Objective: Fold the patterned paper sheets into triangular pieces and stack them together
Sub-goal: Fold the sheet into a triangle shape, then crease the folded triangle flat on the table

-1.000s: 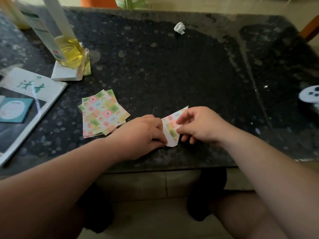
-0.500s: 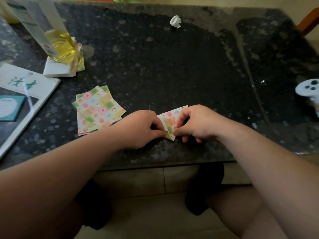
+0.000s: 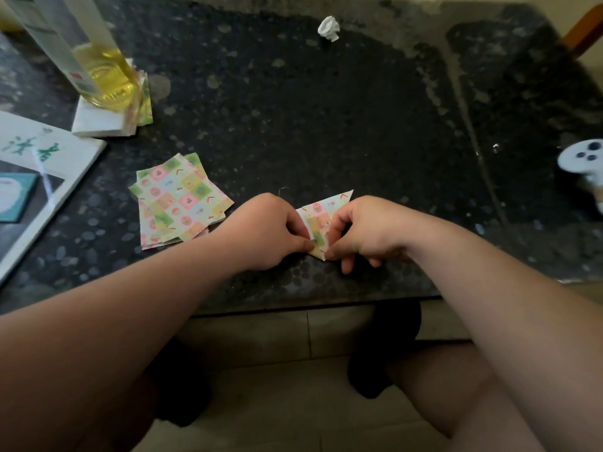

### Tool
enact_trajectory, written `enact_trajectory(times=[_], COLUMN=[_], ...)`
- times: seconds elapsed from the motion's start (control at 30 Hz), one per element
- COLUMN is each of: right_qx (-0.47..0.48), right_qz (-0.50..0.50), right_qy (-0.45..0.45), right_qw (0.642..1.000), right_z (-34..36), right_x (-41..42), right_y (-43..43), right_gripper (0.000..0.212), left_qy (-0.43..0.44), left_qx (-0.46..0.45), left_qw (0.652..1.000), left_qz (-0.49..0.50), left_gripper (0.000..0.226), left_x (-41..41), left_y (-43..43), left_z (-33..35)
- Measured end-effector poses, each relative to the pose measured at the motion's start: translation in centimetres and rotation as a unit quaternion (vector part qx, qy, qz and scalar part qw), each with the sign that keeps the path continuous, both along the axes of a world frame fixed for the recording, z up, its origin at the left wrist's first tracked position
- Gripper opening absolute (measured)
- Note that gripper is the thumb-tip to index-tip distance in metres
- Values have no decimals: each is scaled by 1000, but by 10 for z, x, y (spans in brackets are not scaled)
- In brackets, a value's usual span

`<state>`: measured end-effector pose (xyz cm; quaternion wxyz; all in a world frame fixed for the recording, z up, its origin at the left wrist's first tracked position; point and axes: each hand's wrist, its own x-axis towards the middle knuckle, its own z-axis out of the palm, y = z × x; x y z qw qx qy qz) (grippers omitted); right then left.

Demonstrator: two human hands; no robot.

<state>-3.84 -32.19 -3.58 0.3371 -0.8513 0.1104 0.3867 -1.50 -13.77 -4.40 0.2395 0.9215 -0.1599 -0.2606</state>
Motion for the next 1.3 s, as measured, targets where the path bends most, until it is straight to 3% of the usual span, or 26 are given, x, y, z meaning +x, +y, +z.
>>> enact_trajectory(times=[0.27, 1.3], right_qx=[-5, -31], right_qz=[0, -11], right_qy=[0, 5], right_qw=[1000, 999], right_z=[2, 7], right_x=[0, -2], right_y=[-2, 13], right_gripper=[6, 15], left_qy=[4, -28], left_qx=[5, 25], left_qw=[1000, 999], left_qz=[1, 20], left_gripper=[10, 18], left_x=[-1, -9], left_y=[-2, -3], left_z=[0, -6])
